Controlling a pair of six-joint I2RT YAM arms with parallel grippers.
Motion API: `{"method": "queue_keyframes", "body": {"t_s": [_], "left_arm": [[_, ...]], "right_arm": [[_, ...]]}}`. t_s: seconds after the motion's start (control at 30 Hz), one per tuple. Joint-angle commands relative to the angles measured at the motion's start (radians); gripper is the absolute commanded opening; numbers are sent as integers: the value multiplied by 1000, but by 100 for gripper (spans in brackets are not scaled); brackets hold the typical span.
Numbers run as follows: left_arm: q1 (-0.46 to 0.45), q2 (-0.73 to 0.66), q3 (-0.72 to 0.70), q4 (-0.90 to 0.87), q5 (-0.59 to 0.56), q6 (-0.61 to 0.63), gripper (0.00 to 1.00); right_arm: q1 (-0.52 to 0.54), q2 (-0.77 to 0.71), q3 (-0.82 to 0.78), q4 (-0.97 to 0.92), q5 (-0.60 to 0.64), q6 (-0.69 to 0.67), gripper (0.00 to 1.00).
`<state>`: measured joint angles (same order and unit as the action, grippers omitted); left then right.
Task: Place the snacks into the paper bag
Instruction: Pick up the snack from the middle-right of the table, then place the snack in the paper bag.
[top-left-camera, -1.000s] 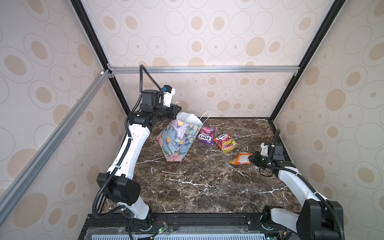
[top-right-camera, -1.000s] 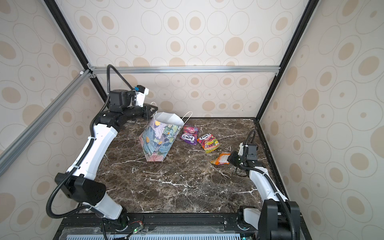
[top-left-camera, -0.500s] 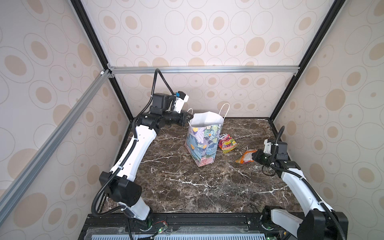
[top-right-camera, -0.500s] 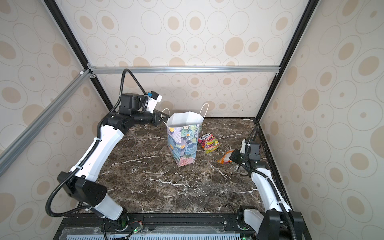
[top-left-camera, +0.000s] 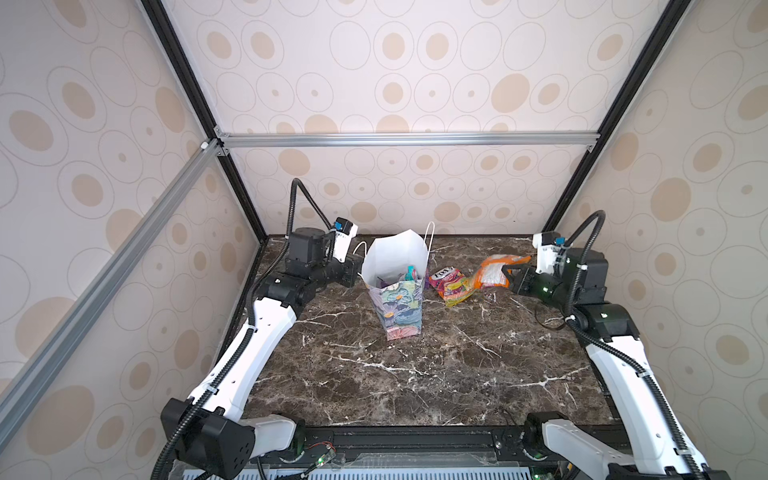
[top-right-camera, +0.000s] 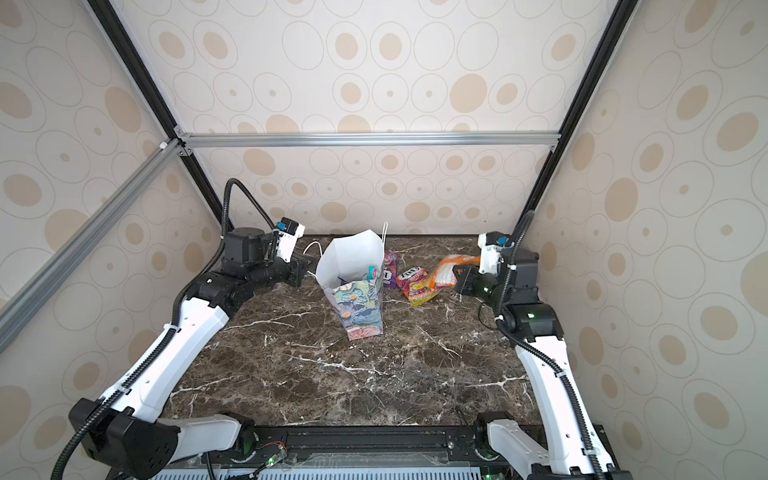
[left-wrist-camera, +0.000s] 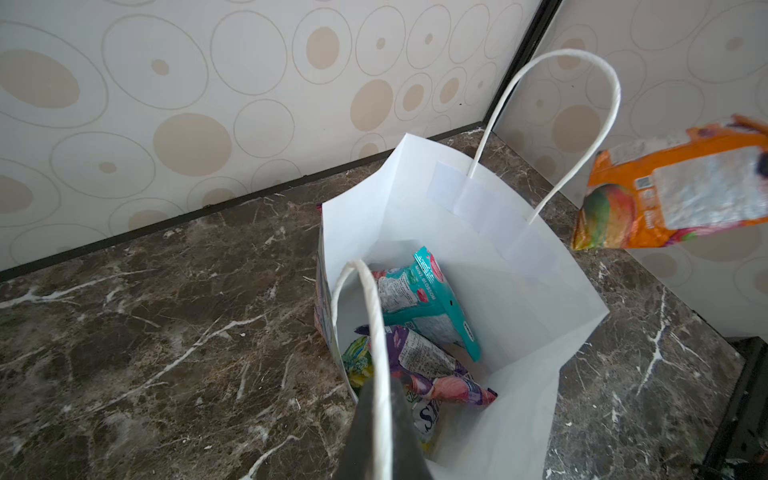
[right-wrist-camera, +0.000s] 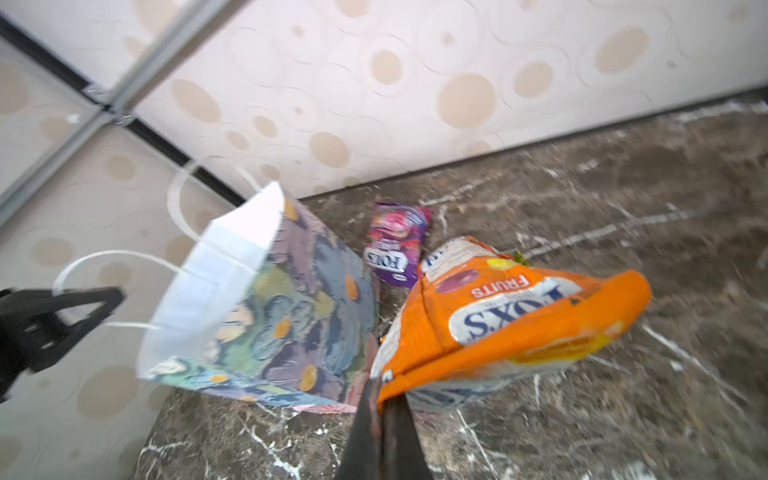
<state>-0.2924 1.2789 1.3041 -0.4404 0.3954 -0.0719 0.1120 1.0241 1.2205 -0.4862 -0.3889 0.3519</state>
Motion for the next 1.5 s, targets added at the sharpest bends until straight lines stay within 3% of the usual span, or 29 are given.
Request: {"method": "queue_keyframes", "body": {"t_s": [0.0,0.33,0.5,0.8,1.1,1.47], "left_arm": [[32,-25,-11,55,-17,24,0],[83,-86,-80,152,2,-37,0],[84,-79,-75,159,28,-45,0],[84,-78,-51,174,64,-74,0],[84,-81,-74,198,96,-90,0],[84,-78,-94,210,80,-91,0]], "right_arm": [[91,35,142,21,-58,-72,0],[420,199,355,162,-61,-219,0],[547,339,502,91,26,-337,0],[583,468,663,56,83,-412,0],[582,712,913,-187,116,-468,0],[582,752,836,-209,101,-475,0]]}}
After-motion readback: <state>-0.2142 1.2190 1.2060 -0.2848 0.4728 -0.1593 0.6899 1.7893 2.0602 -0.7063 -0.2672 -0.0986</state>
